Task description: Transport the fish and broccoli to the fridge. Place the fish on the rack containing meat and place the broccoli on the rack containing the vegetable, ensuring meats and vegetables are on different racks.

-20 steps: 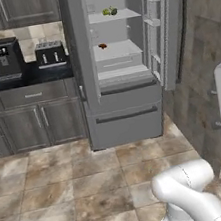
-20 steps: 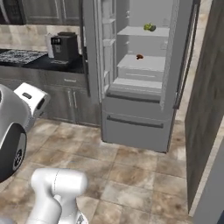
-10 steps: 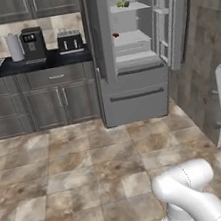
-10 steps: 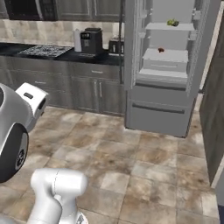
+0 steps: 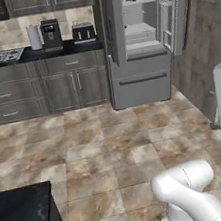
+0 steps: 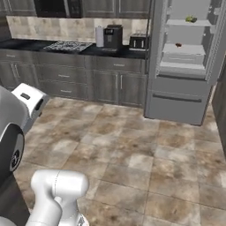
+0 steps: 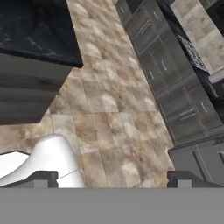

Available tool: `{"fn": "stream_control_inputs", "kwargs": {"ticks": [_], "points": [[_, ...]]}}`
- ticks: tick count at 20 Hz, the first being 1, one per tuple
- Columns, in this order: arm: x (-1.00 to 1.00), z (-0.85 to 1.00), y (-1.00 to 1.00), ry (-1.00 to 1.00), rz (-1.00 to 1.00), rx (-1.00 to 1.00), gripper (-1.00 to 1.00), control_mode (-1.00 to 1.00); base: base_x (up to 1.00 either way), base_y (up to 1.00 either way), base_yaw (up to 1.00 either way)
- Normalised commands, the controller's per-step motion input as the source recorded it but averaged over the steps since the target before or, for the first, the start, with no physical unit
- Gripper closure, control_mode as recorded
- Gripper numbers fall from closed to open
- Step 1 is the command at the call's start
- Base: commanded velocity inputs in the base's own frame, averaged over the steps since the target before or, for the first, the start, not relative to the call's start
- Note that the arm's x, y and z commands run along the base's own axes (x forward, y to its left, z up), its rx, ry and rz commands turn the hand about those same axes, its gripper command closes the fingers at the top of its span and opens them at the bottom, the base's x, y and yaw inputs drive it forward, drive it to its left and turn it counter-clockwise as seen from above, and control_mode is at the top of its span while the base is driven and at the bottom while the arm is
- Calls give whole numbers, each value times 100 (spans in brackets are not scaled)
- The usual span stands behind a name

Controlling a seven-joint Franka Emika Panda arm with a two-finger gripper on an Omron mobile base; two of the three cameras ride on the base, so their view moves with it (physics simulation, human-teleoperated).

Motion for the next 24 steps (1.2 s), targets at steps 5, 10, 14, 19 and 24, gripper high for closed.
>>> {"fn": "stream_control_inputs", "kwargs": {"ticks": [5, 10, 14, 19, 24], "points": [[0, 0, 0, 0, 0, 0, -100, 100, -100, 40, 0], [0, 0, 0, 0, 0, 0, -100, 100, -100, 55, 0], [0, 0, 0, 0, 0, 0, -100, 100, -100, 36, 0], [0, 0, 0, 0, 0, 0, -100, 100, -100, 1, 0], [0, 0, 0, 0, 0, 0, -100, 100, -100, 0, 0]]}}
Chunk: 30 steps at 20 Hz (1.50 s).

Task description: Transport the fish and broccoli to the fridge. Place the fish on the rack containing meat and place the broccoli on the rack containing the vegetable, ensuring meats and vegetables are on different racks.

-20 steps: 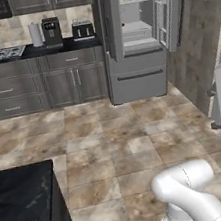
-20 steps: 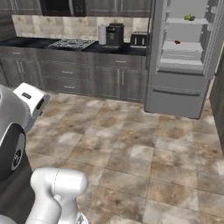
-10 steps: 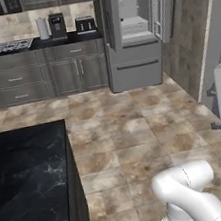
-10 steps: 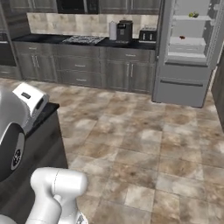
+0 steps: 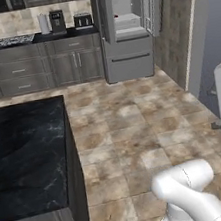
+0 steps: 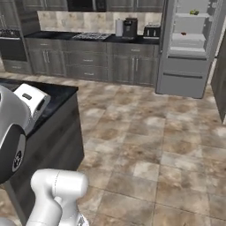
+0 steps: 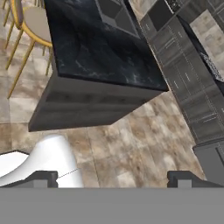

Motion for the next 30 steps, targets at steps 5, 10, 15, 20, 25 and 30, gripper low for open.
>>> {"fn": "stream_control_inputs", "kwargs": {"ticks": [5, 10, 15, 20, 25, 30], "points": [[0, 0, 0, 0, 0, 0, -100, 100, -100, 0, 0], [0, 0, 0, 0, 0, 0, -100, 100, -100, 33, -1], [0, 0, 0, 0, 0, 0, -100, 100, -91, 100, -10], [0, 0, 0, 0, 0, 0, -100, 100, -20, 100, -11], [0, 0, 0, 0, 0, 0, -100, 100, 0, 100, -8], [0, 0, 0, 0, 0, 0, -100, 100, -1, 100, -3]]}}
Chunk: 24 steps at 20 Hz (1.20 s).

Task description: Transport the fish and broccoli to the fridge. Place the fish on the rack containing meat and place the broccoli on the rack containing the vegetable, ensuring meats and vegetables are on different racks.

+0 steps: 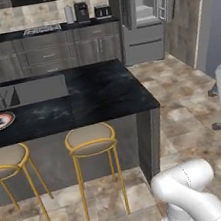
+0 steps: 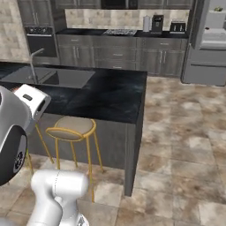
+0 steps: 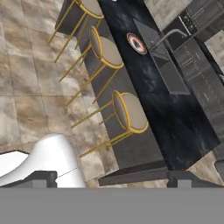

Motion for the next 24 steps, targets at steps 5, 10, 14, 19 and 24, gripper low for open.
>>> {"fn": "stream_control_inputs", "kwargs": {"ticks": [5, 10, 14, 19, 24], "points": [[0, 0, 0, 0, 0, 0, -100, 100, -6, 100, 0], [0, 0, 0, 0, 0, 0, -100, 100, 0, 100, 0], [0, 0, 0, 0, 0, 0, -100, 100, 0, 100, 0], [0, 0, 0, 0, 0, 0, -100, 100, 0, 100, -1], [0, 0, 0, 0, 0, 0, -100, 100, 15, 100, -3]]}}
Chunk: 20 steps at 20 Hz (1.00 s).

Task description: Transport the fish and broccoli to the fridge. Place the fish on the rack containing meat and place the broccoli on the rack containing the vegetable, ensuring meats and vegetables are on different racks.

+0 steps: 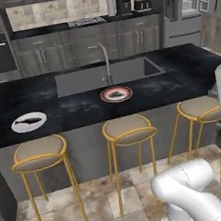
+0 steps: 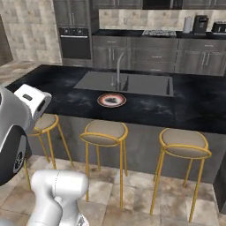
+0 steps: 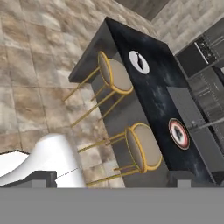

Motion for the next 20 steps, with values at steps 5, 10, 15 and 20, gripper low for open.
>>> {"fn": "stream_control_inputs", "kwargs": {"ticks": [5, 10, 15, 20], "points": [[0, 0, 0, 0, 0, 0, -100, 100, 16, 100, -3], [0, 0, 0, 0, 0, 0, -100, 100, 39, 100, -4], [0, 0, 0, 0, 0, 0, -100, 100, 92, 68, 2], [0, 0, 0, 0, 0, 0, -100, 100, 100, -3, 3]]}}
